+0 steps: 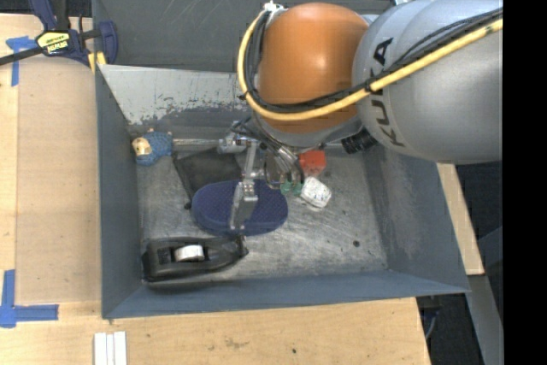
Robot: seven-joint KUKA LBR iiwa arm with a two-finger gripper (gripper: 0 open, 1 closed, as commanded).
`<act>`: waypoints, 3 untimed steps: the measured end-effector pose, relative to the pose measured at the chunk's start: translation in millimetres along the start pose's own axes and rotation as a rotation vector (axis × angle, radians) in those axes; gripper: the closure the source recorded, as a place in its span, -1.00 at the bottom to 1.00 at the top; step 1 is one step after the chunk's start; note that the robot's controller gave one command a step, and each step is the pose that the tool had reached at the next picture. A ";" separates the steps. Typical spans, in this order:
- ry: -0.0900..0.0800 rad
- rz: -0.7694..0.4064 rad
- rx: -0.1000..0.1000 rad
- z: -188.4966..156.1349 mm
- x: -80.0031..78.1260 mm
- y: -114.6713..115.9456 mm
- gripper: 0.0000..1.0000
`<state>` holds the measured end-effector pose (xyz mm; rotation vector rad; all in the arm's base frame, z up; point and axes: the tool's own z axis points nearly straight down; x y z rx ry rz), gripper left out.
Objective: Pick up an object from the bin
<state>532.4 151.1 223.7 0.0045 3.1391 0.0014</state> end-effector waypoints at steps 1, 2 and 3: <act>0.000 -0.140 0.007 131.3 -23.4 -29.2 -1.00; -0.021 -0.136 -0.001 130.9 -25.4 -26.2 1.00; -0.007 -0.434 0.004 8.9 -26.5 -118.4 1.00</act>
Offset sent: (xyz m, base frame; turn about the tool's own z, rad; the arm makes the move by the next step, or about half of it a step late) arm 0.0183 -0.0253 -0.1380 -0.1384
